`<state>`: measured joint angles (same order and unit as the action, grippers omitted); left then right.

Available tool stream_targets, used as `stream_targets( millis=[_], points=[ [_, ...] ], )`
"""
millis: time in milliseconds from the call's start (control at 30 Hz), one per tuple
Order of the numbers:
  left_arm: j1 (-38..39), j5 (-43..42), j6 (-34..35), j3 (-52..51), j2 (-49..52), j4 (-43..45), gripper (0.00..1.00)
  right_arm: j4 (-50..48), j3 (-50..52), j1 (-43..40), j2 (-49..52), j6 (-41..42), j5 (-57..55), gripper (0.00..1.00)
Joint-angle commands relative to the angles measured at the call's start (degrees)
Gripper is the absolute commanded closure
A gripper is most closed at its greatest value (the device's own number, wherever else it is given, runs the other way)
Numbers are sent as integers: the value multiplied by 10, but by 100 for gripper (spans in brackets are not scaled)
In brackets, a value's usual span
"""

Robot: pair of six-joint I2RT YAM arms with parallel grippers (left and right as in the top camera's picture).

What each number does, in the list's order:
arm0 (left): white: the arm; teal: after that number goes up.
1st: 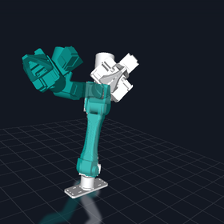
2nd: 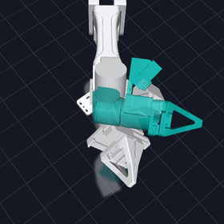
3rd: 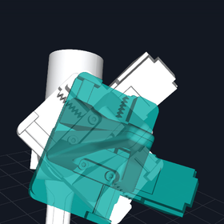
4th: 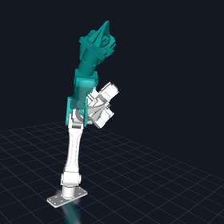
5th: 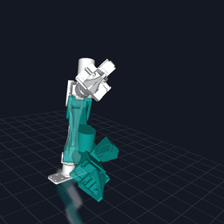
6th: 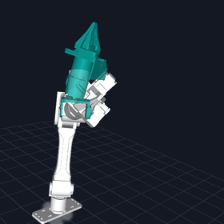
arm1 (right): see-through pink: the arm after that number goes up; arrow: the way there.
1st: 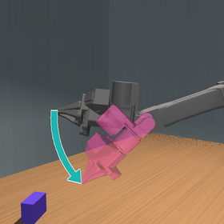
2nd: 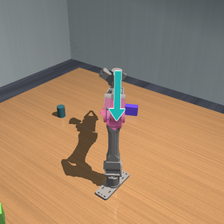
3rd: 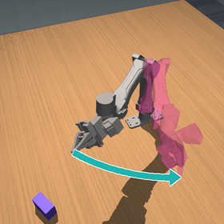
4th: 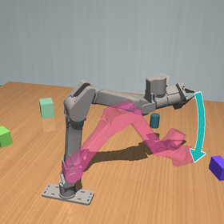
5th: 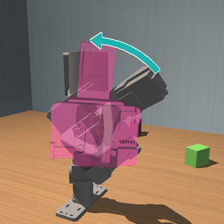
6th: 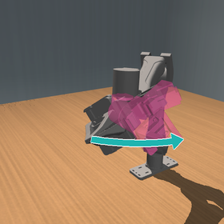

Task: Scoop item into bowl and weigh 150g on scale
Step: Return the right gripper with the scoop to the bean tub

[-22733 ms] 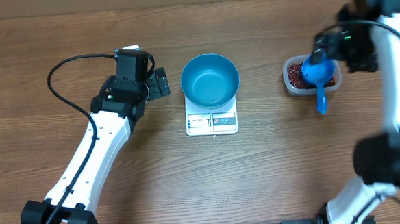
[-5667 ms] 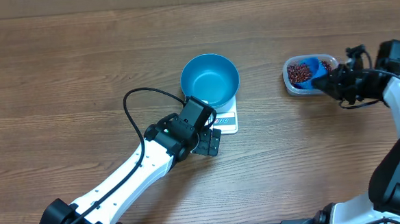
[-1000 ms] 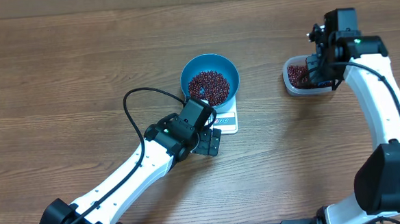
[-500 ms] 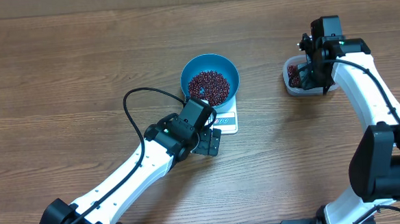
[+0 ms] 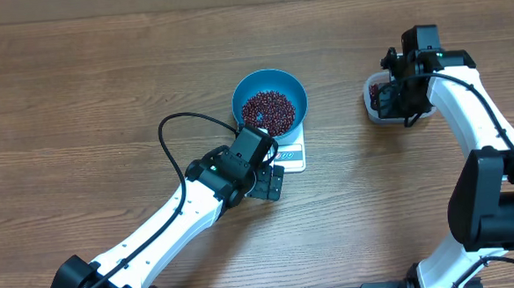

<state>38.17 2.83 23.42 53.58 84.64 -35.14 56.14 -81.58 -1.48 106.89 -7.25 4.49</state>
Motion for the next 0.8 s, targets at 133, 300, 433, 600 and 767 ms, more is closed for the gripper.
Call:
stream_targets(
  millis=[133,300,433,600,767],
  points=[
    [1,2,-12,-3,0,-2,0,-12,6,-49,15,-2,226,96],
    [1,2,-11,-3,0,-1,0,-17,6,-112,15,-2,360,96],
    [1,2,-11,-3,0,-1,0,-11,6,-164,15,-3,440,96],
    [1,2,-11,-3,0,-1,1,3,6,-204,15,-7,510,96],
    [1,2,-12,-3,0,-2,0,19,6,-225,15,-7,511,96]
  ],
)
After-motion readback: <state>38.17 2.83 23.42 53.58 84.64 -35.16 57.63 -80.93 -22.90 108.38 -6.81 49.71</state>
